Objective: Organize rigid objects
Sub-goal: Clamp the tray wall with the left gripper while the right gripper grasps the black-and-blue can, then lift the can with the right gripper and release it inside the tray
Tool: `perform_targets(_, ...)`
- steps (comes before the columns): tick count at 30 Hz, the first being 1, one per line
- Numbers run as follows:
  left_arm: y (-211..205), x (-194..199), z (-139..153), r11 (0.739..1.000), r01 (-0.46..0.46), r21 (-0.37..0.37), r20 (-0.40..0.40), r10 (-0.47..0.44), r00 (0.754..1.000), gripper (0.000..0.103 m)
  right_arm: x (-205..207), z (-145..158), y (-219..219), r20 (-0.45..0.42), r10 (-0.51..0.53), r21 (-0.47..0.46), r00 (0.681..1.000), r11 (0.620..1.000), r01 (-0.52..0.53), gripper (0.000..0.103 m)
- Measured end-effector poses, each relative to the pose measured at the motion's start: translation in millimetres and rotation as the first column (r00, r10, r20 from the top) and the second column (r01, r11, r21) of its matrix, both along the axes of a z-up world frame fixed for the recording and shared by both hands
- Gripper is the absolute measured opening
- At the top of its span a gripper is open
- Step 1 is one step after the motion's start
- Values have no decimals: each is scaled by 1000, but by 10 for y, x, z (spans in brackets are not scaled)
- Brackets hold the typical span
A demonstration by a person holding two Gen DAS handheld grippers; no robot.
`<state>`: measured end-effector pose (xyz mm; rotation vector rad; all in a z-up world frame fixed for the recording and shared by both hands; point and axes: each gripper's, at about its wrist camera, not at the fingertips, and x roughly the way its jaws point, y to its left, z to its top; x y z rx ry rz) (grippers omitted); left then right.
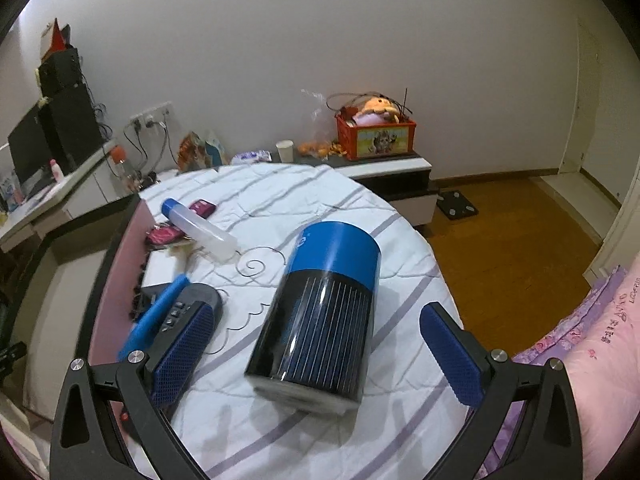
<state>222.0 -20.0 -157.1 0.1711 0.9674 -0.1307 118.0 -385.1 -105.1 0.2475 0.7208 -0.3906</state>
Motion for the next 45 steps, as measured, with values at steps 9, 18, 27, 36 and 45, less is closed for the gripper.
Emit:
perform_targets(9, 3, 3, -23, 1000, 5, -7, 10, -5, 1000, 7, 222, -180, -98, -65, -24, 48, 998, 998, 27, 103)
perform_targets(18, 20, 39, 2, 1000, 19, -15, -11, -19, 1000, 6, 221, -253, -186, -75, 13, 127, 997, 992, -4, 70)
perform_targets(27, 61, 60, 1, 999, 25, -35, -20, -26, 999, 6, 153, -188, -122, -40, 57, 138, 998, 989, -51, 70)
perform_targets(36, 97, 65, -2, 999, 21, -41, -20, -21, 1000, 6, 57, 363, 291, 65, 138, 62, 988, 988, -142, 68)
perform_targets(45, 101, 59, 13, 998, 24, -51, -20, -25, 999, 6, 475, 561, 1323, 132, 470, 146, 873, 862, -486, 68)
